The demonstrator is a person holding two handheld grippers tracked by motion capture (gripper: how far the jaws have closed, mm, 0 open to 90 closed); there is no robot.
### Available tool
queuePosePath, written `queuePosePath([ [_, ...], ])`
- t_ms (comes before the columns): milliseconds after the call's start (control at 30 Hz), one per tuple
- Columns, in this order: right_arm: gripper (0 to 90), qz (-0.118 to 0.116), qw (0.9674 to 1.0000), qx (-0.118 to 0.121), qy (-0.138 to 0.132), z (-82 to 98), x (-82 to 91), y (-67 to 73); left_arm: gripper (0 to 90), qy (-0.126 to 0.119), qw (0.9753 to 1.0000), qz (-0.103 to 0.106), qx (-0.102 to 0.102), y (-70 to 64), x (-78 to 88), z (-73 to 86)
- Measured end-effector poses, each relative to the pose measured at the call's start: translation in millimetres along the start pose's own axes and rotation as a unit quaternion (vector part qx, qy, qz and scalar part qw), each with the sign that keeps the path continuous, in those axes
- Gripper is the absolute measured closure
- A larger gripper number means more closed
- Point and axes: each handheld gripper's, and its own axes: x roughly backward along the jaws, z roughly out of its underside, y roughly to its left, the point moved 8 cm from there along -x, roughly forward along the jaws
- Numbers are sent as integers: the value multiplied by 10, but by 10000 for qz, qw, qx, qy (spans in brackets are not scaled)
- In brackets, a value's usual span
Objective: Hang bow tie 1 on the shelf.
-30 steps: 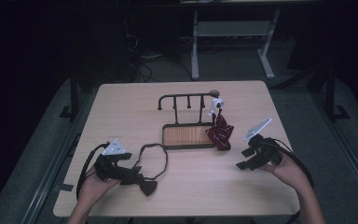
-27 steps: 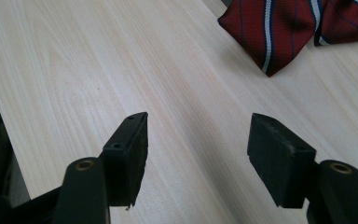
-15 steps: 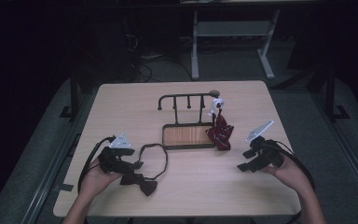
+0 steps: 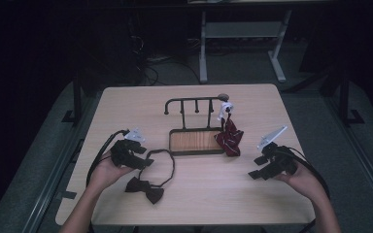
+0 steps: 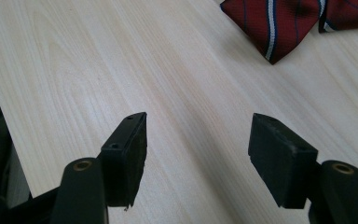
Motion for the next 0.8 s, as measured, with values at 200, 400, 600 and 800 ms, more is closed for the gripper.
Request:
queuePosePath([
  [200, 366, -14, 10000, 15, 26, -5, -11, 12, 462, 176, 9998, 4, 81, 96, -93, -30],
  [400, 366, 12, 10000, 29, 7, -9, -2, 12, 489, 282, 9992, 20, 286, 188, -195, -14],
  [600, 367, 26, 10000, 44, -14, -8, 10, 7, 537, 478, 9980, -67, 419, 303, -285, -19],
  [800, 367, 24, 10000, 57, -11, -9, 10, 11, 610, 662, 9963, -301, 461, 360, -353, 1],
])
